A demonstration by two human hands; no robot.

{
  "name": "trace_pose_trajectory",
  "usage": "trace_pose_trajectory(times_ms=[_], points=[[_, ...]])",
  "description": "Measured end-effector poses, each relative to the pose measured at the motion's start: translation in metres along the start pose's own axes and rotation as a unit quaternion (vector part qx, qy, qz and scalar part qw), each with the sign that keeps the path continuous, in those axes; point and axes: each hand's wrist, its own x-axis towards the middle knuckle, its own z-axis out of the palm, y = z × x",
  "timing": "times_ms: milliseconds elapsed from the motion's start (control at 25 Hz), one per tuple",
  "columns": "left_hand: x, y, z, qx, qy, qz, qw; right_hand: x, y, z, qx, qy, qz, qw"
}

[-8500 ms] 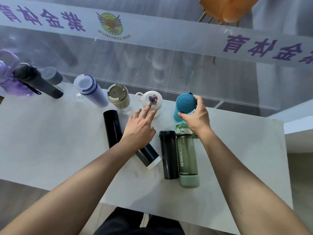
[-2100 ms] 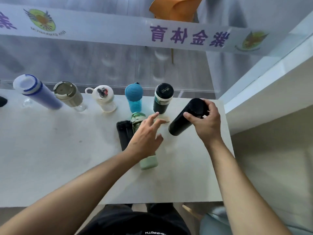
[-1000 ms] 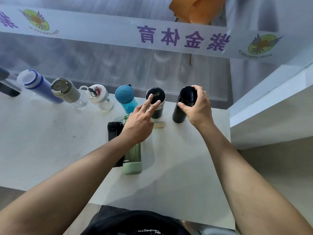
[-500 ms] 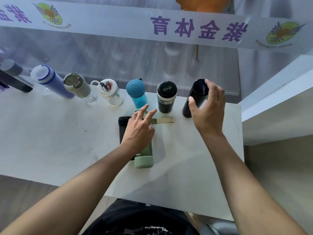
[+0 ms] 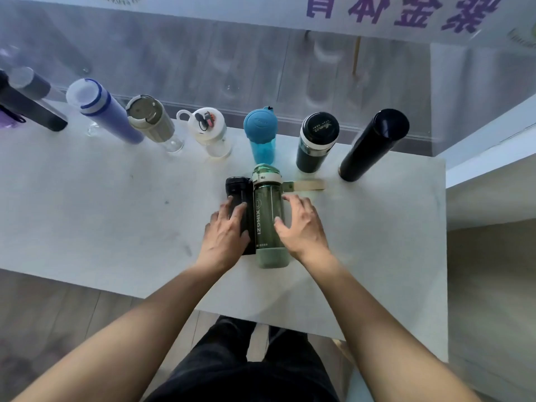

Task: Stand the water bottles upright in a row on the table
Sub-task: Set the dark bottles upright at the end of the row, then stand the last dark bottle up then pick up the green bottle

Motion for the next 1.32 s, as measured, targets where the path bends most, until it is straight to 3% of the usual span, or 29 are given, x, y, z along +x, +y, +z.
trace_pose_trajectory(times_ms=[160, 280, 440, 720, 840, 960, 1320], points=[[0.020, -0.012, 0.003, -0.118, -0.001, -0.109, 0.987, 0.000, -0.007, 0.010, 0.011, -0.002, -0.002, 1.000], [0.034, -0.017, 0.006, -0.235, -0.060, -0.205, 0.948, -0.008, -0.006, 0.014, 0.029, 0.020, 0.005, 0.999], [0.034, -0.024, 0.005, -0.299, -0.072, -0.234, 0.922, -0.026, -0.004, 0.011, 0.026, 0.030, 0.012, 0.999], [-0.014, -0.029, -0.023, -0.320, 0.037, -0.058, 0.945, -0.034, -0.031, 0.003, 0.063, 0.071, 0.000, 0.995], [-0.025, -0.016, -0.029, -0.334, 0.024, 0.044, 0.941, -0.038, -0.052, -0.008, 0.150, 0.096, 0.000, 0.984], [-0.029, 0.002, -0.035, -0.273, 0.020, 0.133, 0.953, -0.047, -0.061, -0.024, 0.203, 0.144, 0.013, 0.968], [-0.023, 0.056, -0.048, -0.127, -0.028, 0.257, 0.958, -0.087, -0.030, -0.073, 0.219, 0.271, 0.069, 0.935]])
